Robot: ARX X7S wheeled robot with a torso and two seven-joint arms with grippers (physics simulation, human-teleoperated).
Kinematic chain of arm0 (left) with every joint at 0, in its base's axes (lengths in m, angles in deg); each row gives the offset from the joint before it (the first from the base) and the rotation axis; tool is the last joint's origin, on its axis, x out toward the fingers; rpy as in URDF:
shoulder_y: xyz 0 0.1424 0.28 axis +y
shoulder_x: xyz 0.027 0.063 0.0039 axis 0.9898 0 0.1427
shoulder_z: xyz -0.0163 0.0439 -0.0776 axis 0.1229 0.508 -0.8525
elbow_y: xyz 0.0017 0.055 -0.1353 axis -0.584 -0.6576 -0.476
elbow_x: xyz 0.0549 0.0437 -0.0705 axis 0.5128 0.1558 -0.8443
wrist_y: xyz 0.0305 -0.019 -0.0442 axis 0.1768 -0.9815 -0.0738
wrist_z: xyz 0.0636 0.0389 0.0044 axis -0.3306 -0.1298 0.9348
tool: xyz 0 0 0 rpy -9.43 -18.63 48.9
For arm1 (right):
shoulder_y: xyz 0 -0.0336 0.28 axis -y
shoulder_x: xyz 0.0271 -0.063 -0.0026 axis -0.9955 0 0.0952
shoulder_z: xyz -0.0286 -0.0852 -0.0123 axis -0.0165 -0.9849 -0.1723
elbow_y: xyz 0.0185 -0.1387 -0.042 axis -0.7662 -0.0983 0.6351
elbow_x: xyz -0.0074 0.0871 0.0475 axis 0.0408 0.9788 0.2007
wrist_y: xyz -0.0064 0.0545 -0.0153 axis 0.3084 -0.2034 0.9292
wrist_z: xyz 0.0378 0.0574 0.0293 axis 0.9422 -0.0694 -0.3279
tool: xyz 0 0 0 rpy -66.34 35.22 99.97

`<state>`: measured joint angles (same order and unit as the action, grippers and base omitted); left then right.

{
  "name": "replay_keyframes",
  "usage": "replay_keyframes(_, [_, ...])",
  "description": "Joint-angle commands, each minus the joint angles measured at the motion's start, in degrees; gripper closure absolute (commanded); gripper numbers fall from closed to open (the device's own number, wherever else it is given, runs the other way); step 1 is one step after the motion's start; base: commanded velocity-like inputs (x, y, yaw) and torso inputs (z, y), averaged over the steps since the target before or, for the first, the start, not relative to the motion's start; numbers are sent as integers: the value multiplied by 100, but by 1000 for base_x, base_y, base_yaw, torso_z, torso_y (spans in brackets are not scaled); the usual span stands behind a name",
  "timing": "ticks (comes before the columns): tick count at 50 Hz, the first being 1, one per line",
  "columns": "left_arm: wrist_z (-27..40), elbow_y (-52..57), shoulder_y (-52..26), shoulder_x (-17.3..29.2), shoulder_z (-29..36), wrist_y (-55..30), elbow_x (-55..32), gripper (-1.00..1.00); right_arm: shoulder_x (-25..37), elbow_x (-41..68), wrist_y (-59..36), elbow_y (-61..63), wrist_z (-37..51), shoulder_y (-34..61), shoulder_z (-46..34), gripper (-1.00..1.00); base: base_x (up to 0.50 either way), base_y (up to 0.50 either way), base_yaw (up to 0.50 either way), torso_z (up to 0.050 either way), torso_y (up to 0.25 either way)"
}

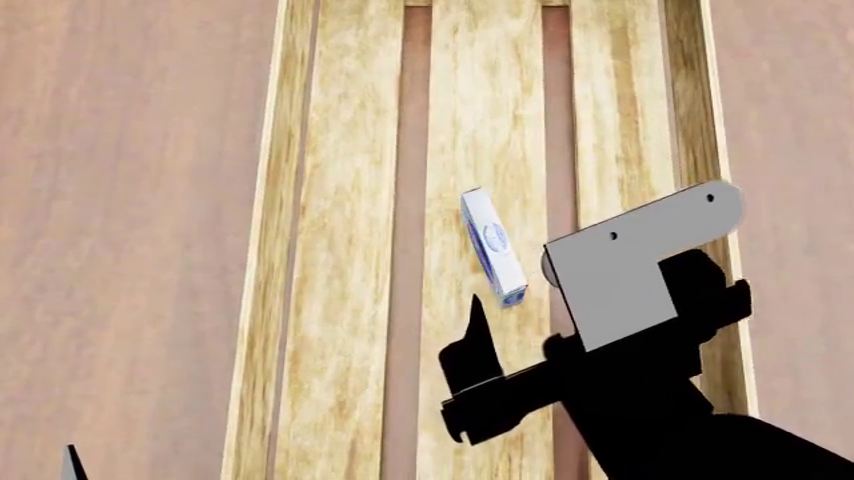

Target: Pick up the cream cheese and put it in the tray.

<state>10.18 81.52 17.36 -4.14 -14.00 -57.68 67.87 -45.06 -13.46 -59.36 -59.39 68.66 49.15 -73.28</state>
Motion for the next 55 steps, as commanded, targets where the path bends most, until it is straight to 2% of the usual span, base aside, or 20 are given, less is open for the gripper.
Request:
replay_keyframes(1, [18,28,13,21,-13,-10,0,-100,173,450,-292,518,322,13,354,-100,0,0,0,0,0])
replay_keyframes(8, [36,27,12,28,-25,-19,10,-100,298,800,-472,845,564,19,600,-100,0,0,0,0,0])
replay_keyframes(18, [34,53,9,27,-16,-63,33,-100,733,2099,-757,1577,1346,14,1473,-100,0,0,0,0,0])
replay_keyframes(27, [70,113,34,66,-79,-89,22,-100,1084,2455,-485,1781,1483,-382,2157,-100,0,0,0,0,0])
replay_keyframes(36, [113,187,70,103,-142,-138,80,-100,1157,1785,210,1990,958,-1474,2923,-100,0,0,0,0,0])
replay_keyframes(42, [178,459,130,206,-385,-262,-82,-100,1053,924,826,2161,470,-2179,3195,-100,0,0,0,0,0])
replay_keyframes(43, [157,606,114,248,-476,-387,-123,-100,1096,589,900,2274,436,-2273,3103,-100,0,0,0,0,0])
replay_keyframes(46, [-52,1058,-33,352,-660,-933,-236,-100,1026,532,1073,2328,339,-2444,3197,-100,0,0,0,0,0])
replay_keyframes(55, [-797,3166,-954,672,-1494,-3249,-807,-100,919,253,1375,2481,378,-2567,3338,-100,0,0,0,0,0])
